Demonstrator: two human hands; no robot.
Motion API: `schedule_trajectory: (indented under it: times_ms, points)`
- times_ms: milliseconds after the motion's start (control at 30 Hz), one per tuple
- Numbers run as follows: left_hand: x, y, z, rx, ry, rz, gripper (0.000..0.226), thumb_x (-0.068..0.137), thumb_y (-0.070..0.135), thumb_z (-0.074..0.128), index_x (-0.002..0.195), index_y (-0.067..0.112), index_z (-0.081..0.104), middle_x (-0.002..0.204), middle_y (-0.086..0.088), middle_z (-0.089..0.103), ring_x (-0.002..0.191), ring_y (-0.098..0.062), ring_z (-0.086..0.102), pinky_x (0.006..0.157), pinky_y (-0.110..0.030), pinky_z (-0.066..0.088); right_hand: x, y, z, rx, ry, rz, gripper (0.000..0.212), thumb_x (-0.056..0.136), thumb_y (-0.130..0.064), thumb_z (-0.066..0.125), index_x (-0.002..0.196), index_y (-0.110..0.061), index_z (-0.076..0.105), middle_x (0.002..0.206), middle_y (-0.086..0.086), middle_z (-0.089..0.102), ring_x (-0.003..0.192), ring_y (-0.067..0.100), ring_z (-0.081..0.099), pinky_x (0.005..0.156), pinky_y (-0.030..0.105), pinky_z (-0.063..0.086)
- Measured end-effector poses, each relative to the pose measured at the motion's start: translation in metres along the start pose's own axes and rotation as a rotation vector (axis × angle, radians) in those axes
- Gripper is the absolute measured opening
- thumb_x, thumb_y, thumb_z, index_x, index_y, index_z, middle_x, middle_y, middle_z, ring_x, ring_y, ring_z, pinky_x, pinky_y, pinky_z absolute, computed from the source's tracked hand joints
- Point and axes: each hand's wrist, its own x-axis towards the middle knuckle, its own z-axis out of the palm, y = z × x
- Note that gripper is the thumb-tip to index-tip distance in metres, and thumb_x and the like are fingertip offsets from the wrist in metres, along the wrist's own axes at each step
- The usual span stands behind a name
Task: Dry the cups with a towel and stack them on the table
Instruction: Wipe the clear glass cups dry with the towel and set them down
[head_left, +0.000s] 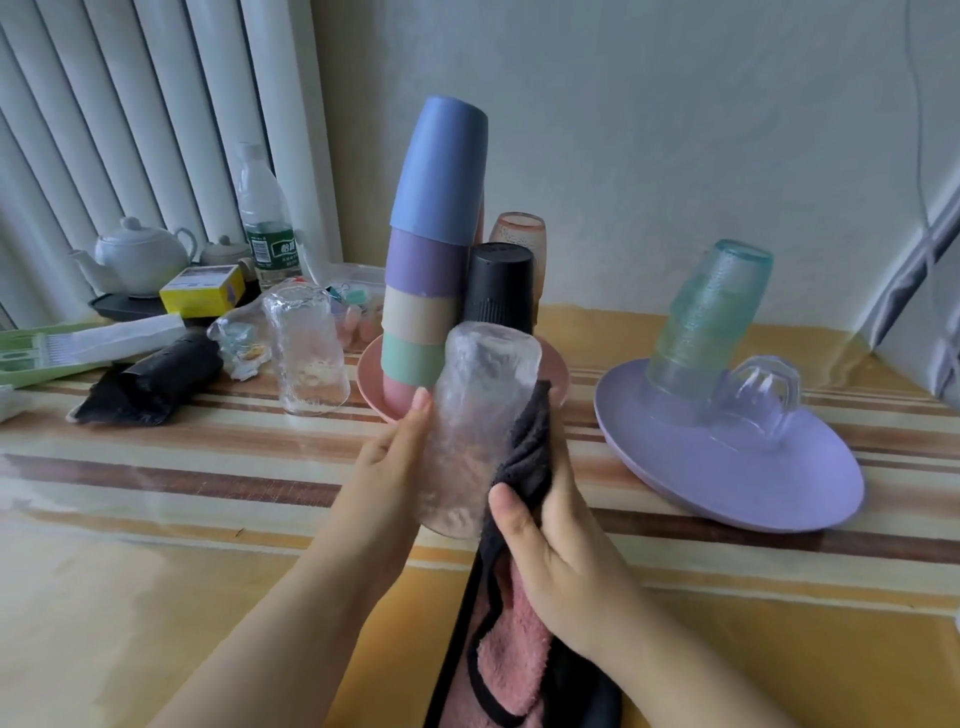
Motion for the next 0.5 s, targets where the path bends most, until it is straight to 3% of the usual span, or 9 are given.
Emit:
schedule_trajectory:
  times_ms: [67, 133, 200, 267, 333, 433, 500]
  points:
    - [-0.003, -0.005, 0.006, 0.158, -0.024, 0.000, 0.047, 0.096, 0.050, 0.034, 0.097, 0.024, 0.074, 0.100, 0.008, 0.076, 0.100, -0.004, 0.069, 0.085, -0.018, 0.052, 0.002, 0.002, -0.001, 0.033, 0.067, 0.002, 0.075, 0.093, -0.046, 0.039, 0.149, -0.027, -0.007, 0.158, -0.017, 0.001, 0.142, -0.008, 0.005, 0.117, 0.019, 0.011]
    - [-0.005, -0.011, 0.008, 0.279, -0.105, 0.014, 0.052, 0.090, 0.067, 0.031, 0.115, 0.036, 0.063, 0.115, 0.021, 0.069, 0.112, 0.007, 0.059, 0.098, -0.020, 0.046, 0.004, 0.004, -0.002, 0.042, 0.110, -0.001, 0.078, 0.090, -0.056, 0.038, 0.149, -0.030, -0.005, 0.158, -0.017, 0.002, 0.142, -0.007, 0.005, 0.116, 0.019, 0.011]
    - [-0.007, -0.011, 0.008, 0.297, -0.183, 0.028, 0.039, 0.089, 0.065, 0.044, 0.120, 0.043, 0.053, 0.117, 0.030, 0.064, 0.112, 0.016, 0.054, 0.088, -0.010, 0.047, 0.005, 0.005, 0.000, 0.058, 0.125, -0.004, 0.082, 0.086, -0.066, 0.036, 0.149, -0.031, -0.003, 0.158, -0.016, 0.005, 0.142, -0.006, 0.008, 0.115, 0.016, 0.013]
    - [-0.007, -0.012, 0.008, 0.317, -0.224, 0.065, 0.043, 0.085, 0.041, 0.063, 0.126, 0.035, 0.049, 0.119, 0.024, 0.065, 0.114, 0.009, 0.057, 0.085, -0.009, 0.046, 0.004, 0.005, 0.000, 0.100, 0.126, 0.019, 0.082, 0.086, -0.067, 0.035, 0.150, -0.027, 0.001, 0.157, -0.013, 0.013, 0.140, -0.007, 0.015, 0.110, 0.009, 0.020]
    - [-0.006, -0.013, 0.005, 0.349, -0.240, 0.103, 0.053, 0.081, 0.029, 0.068, 0.130, 0.024, 0.047, 0.123, 0.015, 0.066, 0.118, -0.001, 0.058, 0.090, -0.013, 0.046, 0.002, 0.003, -0.001, 0.135, 0.132, 0.030, 0.078, 0.089, -0.063, 0.034, 0.150, -0.024, 0.006, 0.156, -0.013, 0.018, 0.138, -0.010, 0.019, 0.104, 0.002, 0.022]
    - [-0.005, -0.010, 0.002, 0.382, -0.316, 0.087, 0.058, 0.081, 0.033, 0.072, 0.132, 0.022, 0.047, 0.127, 0.011, 0.064, 0.121, -0.005, 0.057, 0.093, -0.016, 0.046, 0.001, -0.005, -0.008, 0.177, 0.166, 0.058, 0.050, 0.094, -0.047, 0.030, 0.141, -0.037, 0.018, 0.147, -0.026, 0.024, 0.130, -0.023, 0.021, 0.100, -0.004, 0.019]
    - [-0.007, -0.009, 0.003, 0.408, -0.376, 0.031, 0.054, 0.080, 0.032, 0.071, 0.128, 0.026, 0.048, 0.123, 0.015, 0.066, 0.117, -0.002, 0.059, 0.090, -0.014, 0.047, 0.002, -0.012, -0.017, 0.185, 0.231, 0.094, 0.031, 0.092, -0.048, 0.028, 0.123, -0.050, 0.023, 0.128, -0.041, 0.027, 0.110, -0.039, 0.022, 0.089, -0.011, 0.017]
